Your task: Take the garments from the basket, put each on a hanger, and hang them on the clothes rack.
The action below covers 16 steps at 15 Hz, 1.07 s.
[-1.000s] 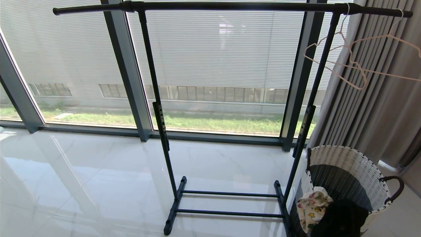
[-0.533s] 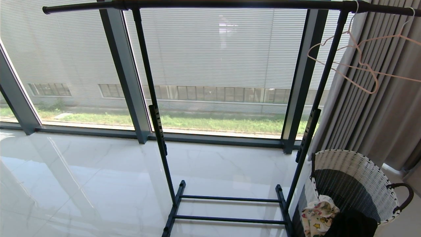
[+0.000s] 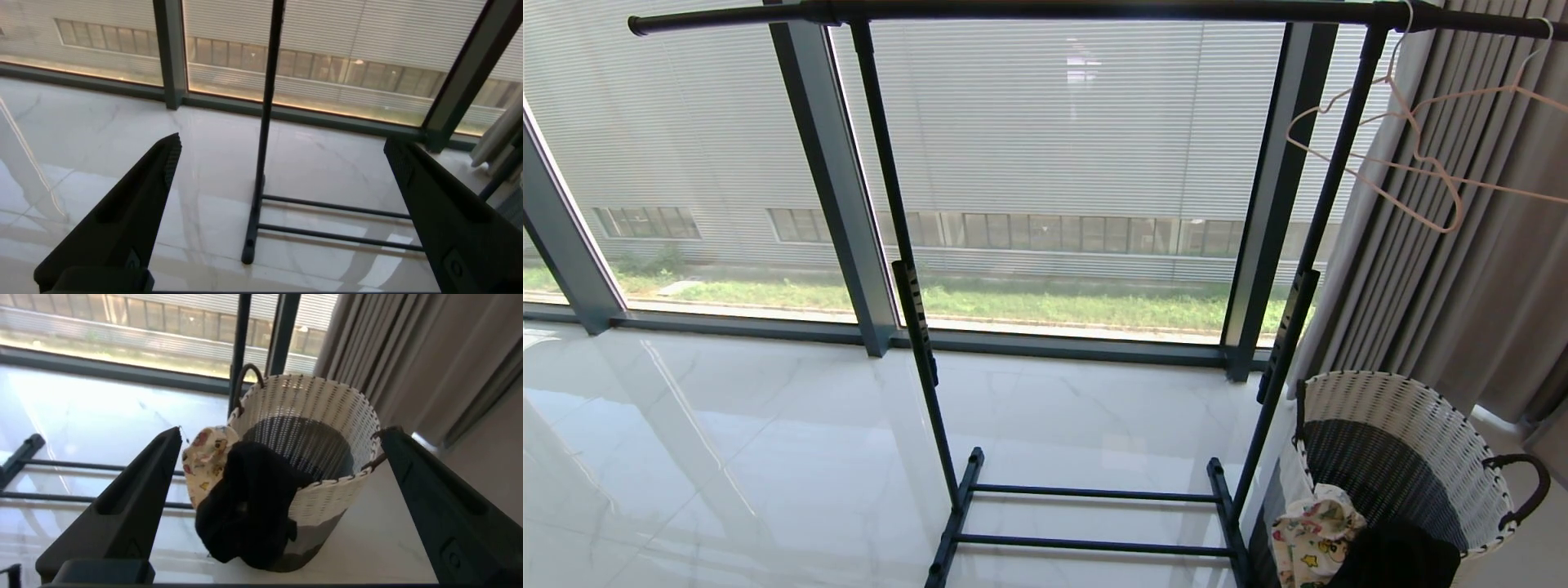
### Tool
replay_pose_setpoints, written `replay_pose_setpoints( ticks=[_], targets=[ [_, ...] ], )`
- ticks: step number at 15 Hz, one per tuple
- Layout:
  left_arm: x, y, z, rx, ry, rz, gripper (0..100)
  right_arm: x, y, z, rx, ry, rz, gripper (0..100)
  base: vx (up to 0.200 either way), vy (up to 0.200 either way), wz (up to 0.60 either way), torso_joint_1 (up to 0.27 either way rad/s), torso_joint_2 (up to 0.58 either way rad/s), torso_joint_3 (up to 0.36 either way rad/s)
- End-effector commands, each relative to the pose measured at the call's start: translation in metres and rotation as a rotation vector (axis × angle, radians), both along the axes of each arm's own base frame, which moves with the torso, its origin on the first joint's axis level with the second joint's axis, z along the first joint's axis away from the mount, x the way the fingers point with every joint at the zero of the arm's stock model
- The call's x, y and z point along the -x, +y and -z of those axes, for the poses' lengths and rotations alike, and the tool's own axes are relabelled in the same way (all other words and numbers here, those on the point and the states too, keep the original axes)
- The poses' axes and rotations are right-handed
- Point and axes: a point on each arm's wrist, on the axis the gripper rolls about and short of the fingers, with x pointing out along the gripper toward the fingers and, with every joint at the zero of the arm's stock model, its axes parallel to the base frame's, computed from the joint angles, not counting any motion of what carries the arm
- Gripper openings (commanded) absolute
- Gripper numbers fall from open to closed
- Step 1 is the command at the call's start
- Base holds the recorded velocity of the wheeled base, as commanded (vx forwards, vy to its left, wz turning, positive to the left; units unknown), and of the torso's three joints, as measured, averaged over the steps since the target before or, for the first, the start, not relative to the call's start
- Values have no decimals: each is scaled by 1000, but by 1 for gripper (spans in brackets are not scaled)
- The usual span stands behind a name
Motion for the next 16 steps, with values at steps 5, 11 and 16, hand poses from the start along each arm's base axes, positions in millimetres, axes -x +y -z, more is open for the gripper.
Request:
replay_pose_setpoints(
  ticks=[5, 11, 16],
  targets=[
    [0, 0, 0, 2, 1, 0, 100, -56, 4, -160, 4, 118, -128, 100, 0, 0, 0, 0, 0, 0],
    [0, 0, 0, 0, 1, 0, 100, -173, 8, -101, 622, 764, -169, 100, 0, 0, 0, 0, 0, 0],
    [0, 0, 0, -7, 1, 0, 100, -232, 11, -31, 703, 1102, -279, 100, 0, 0, 0, 0, 0, 0]
  ],
)
